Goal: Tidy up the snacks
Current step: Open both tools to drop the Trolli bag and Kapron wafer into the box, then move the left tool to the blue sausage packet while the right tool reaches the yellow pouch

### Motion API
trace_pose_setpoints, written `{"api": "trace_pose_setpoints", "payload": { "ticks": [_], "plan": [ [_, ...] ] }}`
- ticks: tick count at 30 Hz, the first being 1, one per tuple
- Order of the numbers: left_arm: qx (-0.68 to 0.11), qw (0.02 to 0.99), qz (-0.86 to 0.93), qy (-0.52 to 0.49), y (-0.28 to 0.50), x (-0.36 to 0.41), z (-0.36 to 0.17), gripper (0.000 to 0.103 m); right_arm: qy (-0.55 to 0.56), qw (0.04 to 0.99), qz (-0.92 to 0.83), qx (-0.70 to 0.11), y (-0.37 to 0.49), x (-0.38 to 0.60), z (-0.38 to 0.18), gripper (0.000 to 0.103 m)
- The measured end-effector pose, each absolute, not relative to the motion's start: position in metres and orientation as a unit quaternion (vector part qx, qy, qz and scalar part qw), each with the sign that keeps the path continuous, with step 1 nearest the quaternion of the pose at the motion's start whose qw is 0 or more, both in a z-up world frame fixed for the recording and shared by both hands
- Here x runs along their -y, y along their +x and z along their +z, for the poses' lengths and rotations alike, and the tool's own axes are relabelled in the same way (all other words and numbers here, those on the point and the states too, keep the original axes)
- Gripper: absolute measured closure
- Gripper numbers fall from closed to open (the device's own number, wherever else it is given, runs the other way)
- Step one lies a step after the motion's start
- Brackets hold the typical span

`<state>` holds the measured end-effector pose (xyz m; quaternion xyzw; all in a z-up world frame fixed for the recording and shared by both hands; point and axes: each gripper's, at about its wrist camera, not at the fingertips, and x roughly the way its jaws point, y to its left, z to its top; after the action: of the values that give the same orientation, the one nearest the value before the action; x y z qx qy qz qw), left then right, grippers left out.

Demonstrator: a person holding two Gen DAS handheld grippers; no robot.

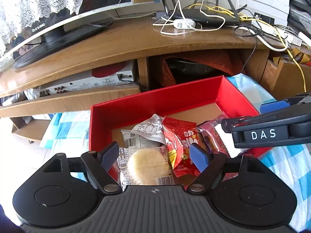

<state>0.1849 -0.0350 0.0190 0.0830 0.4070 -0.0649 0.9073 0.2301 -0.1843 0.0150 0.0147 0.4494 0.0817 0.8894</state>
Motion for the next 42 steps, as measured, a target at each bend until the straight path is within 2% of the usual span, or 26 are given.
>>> {"api": "trace_pose_setpoints", "payload": {
  "ticks": [13,21,28,30,32,38,39,42],
  "plan": [
    [-0.421,0.899,-0.095,0.072,0.135,0.025,0.023,0.017,0.020,0.881,0.097,-0.463,0.172,0.193,0.019,0.018],
    [-0.484,0.859,-0.149,0.076,0.107,0.034,-0.008,0.016,0.023,0.867,0.106,-0.487,0.148,0.203,0.006,0.018],
    [-0.533,0.820,-0.183,0.099,0.113,0.043,-0.047,0.016,0.031,0.859,0.111,-0.499,0.146,0.212,-0.002,0.017],
    [-0.540,0.815,-0.186,0.097,0.116,0.042,-0.054,0.010,0.033,0.855,0.113,-0.505,0.147,0.214,-0.005,0.017],
    [-0.542,0.814,-0.188,0.089,0.118,0.041,-0.058,0.009,0.032,0.852,0.115,-0.509,0.149,0.213,-0.007,0.017],
    [-0.530,0.818,-0.194,0.113,0.103,0.053,-0.057,0.021,0.033,0.844,0.122,-0.521,0.156,0.208,-0.014,0.017],
    [-0.531,0.817,-0.196,0.110,0.100,0.053,-0.057,0.026,0.032,0.843,0.124,-0.522,0.157,0.206,-0.014,0.017],
    [-0.531,0.816,-0.202,0.107,0.089,0.049,-0.056,0.029,0.031,0.842,0.135,-0.521,0.159,0.197,-0.014,0.017]
  ]
}}
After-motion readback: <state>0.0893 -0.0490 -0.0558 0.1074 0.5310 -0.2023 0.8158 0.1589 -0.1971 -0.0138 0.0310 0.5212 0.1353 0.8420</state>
